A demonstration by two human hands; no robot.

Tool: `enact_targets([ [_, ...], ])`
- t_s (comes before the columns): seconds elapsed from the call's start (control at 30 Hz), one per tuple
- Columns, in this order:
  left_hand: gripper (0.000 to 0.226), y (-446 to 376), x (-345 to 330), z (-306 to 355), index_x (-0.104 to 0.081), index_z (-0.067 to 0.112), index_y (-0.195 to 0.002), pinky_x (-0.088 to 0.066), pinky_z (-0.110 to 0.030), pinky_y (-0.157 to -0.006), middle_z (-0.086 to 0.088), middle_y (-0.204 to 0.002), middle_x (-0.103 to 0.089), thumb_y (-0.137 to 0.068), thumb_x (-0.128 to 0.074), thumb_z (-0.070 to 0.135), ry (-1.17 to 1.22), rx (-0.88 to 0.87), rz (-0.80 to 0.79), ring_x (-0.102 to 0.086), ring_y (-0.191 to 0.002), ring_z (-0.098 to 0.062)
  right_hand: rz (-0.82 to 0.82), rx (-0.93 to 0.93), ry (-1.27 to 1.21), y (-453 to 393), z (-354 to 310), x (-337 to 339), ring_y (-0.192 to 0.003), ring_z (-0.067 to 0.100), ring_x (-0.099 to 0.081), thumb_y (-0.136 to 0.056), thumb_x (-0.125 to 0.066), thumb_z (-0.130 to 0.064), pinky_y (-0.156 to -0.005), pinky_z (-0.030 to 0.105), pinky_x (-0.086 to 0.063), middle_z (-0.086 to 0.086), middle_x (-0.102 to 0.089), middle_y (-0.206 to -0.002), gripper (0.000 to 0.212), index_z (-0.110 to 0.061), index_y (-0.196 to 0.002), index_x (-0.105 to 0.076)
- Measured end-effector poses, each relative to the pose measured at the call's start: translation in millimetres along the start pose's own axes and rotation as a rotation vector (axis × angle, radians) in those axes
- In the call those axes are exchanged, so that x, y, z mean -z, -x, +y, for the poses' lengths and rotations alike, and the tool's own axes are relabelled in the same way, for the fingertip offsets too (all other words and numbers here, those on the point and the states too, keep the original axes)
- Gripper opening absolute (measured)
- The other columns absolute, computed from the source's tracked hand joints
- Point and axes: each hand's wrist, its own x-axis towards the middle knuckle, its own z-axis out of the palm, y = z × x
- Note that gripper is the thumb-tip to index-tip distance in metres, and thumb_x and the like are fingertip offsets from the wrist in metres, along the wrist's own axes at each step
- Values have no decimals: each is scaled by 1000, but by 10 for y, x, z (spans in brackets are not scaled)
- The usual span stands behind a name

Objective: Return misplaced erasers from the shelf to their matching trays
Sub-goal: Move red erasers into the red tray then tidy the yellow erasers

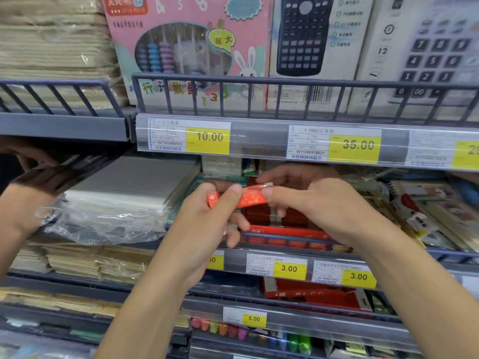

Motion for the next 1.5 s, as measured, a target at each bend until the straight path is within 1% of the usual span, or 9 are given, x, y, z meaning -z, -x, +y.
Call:
enact_targets([
  [0.17,13,-58,85,-58,-63,14,-99,-30,-19,-40,3,-66,-59,-98,-67,27,-36,-8,138,-39,-45,-9,56,-212,-115,-176,119,164,-66,14,-60,-93,-68,-8,-63,23,-52,5,-68,-77,14,-13,-105,-74],
  [0.4,30,-88,156,-11,-57,19,-107,-41,-26,-54,4,-72,-57,-79,-67,14,43,33,123,-49,-64,-12,50,-347,166,-435,337,219,-66,12,-64,-97,-64,-13,-71,23,-53,0,-70,-79,15,-12,-111,-69],
  [0.6,35,-20,186,30,-59,23,-119,-45,-34,-72,8,-83,-65,-95,-59,-1,26,5,44,-57,-70,-11,-14,-268,495,-507,394,131,-72,-3,-67,-85,-76,-24,-65,15,-49,-8,-71,-95,23,-30,-106,-69],
  [0.77,38,22,206,26,-58,21,-123,-48,-28,-84,5,-101,-79,-92,-75,8,4,-28,2,-68,-77,-1,14,-114,772,-534,377,27,-88,7,-58,-87,-72,-34,-74,21,-42,-22,-57,-91,23,-38,-110,-69],
  [0.93,28,27,217,2,-68,26,-115,-54,-19,-74,1,-104,-80,-91,-77,15,-28,-71,-21,-70,-80,-3,20,-40,861,-537,362,-1,-69,-2,-46,-89,-72,-33,-57,11,-29,-27,-45,-77,16,-39,-104,-70],
  [1.2,24,42,184,9,-76,33,-108,-50,-13,-64,9,-101,-79,-91,-77,17,-53,-112,-2,-64,-69,-1,-55,12,952,-506,370,-13,-100,15,-56,-91,-71,-33,-83,25,-42,-10,-51,-100,22,-30,-112,-75],
  [1.27,19,37,176,4,-76,29,-104,-49,-13,-60,5,-96,-79,-89,-79,18,-45,-105,25,-62,-65,0,-40,16,885,-468,350,1,-98,14,-58,-91,-69,-38,-84,26,-45,-9,-58,-102,20,-33,-110,-74],
  [1.37,16,32,163,-15,-77,26,-101,-48,-11,-59,6,-88,-78,-87,-80,19,-62,-113,52,-61,-62,1,-18,-19,368,-336,257,11,-83,4,-65,-90,-70,-29,-78,18,-50,-16,-71,-91,21,-39,-109,-73],
  [1.5,16,19,134,-32,-77,25,-103,-48,-9,-59,10,-86,-78,-87,-81,23,-90,-137,60,-63,-64,4,-175,154,186,-93,123,27,-84,19,-69,-89,-73,-21,-81,34,-57,-10,-71,-97,41,-43,-122,-64],
])
